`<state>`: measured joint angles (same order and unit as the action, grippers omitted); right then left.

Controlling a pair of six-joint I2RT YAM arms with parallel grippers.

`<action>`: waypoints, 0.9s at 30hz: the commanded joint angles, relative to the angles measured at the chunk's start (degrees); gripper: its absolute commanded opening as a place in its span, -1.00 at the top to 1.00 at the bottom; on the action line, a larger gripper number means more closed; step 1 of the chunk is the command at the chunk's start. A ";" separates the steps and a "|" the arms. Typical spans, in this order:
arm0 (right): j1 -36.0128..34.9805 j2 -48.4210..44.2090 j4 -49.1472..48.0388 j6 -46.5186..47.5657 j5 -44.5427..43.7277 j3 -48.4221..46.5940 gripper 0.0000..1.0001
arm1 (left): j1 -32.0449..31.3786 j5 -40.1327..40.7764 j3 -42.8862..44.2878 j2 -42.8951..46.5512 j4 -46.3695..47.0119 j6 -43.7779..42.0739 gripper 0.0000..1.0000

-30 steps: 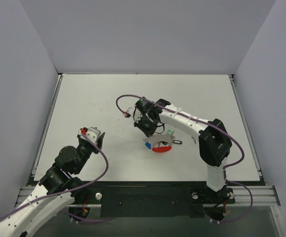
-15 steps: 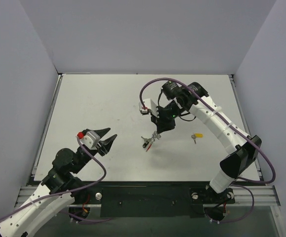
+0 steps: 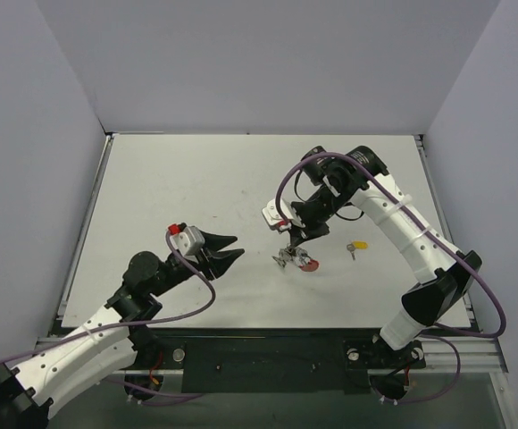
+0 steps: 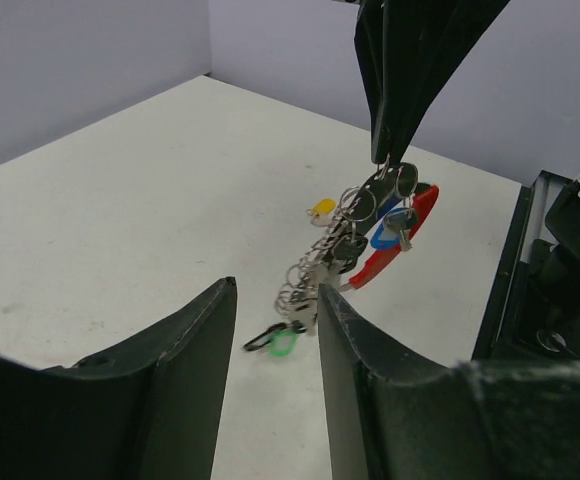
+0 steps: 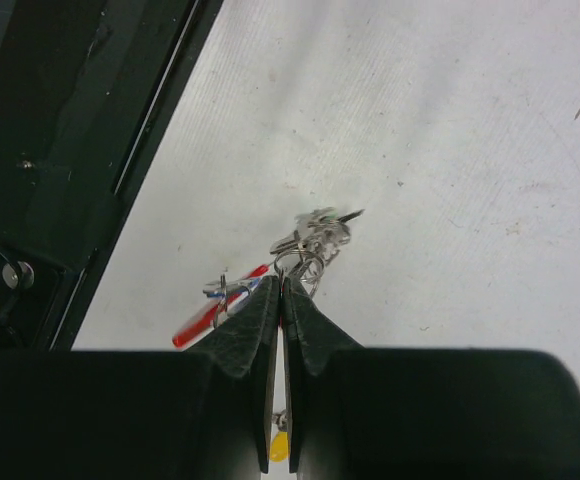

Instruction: Put the keys on the keyring

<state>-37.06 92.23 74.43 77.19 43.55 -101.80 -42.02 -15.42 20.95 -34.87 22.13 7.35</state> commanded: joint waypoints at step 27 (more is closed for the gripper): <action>0.93 -2.05 12.93 2.62 15.16 3.36 1.00 | -18.80 10.49 6.47 -27.70 29.72 -14.91 0.29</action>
<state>-36.67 92.14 75.02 78.52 53.98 -99.39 -60.01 -8.29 24.08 -61.60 46.96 -5.02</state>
